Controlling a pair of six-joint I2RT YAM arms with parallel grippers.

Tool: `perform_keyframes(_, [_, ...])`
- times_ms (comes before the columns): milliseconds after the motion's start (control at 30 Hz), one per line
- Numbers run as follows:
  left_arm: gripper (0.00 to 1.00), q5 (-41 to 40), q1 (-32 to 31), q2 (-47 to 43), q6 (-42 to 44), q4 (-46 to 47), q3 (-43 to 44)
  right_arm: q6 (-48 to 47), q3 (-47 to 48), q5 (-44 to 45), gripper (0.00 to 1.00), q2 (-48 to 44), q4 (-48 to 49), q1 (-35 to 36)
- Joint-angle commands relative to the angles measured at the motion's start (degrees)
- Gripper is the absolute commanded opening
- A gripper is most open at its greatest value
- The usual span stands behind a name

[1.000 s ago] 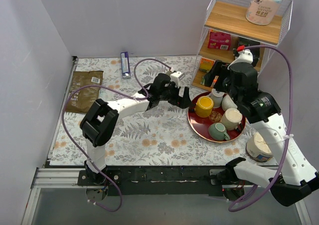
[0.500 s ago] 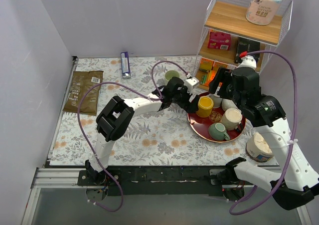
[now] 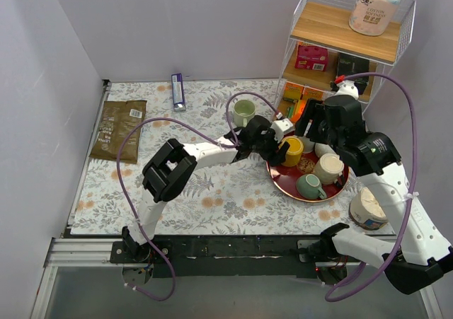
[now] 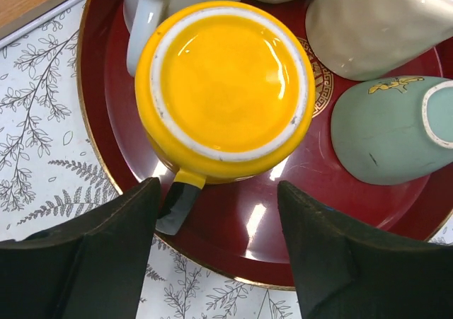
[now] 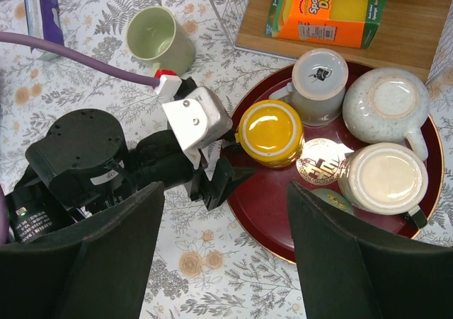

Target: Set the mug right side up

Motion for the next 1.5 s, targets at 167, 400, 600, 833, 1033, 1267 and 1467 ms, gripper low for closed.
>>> perform_keyframes(167, [0.51,-3.2,-2.1,-1.5,2.4,-0.8,0.5,1.2,-0.9,0.2,0.76,-1.5,0.4,-0.1])
perform_keyframes(400, [0.41,-6.2,-3.6,-1.6,3.8,-3.4,1.3,1.2,-1.8,0.2,0.75,-1.9,0.3,-0.2])
perform_keyframes(600, [0.39,-8.3,-4.5,-1.6,5.4,-5.3,2.1,1.1,-2.2,0.0,0.75,-1.5,0.4,-0.1])
perform_keyframes(833, [0.37,-9.6,-4.6,-2.3,5.5,-6.1,2.7,1.2,-2.6,-0.5,0.75,-1.2,1.0,-0.2])
perform_keyframes(1033, [0.34,-10.4,-4.6,-1.5,5.0,-6.2,4.1,0.4,-1.8,-0.4,0.75,-1.0,0.7,-0.3])
perform_keyframes(1267, [0.32,-9.7,-4.5,-1.1,4.5,-6.3,5.0,0.4,-1.7,-0.5,0.75,-0.7,0.5,-0.4])
perform_keyframes(1467, [0.30,-9.4,-4.6,-0.8,4.9,-6.4,4.2,0.8,-2.1,-0.2,0.75,-0.9,0.2,-0.5])
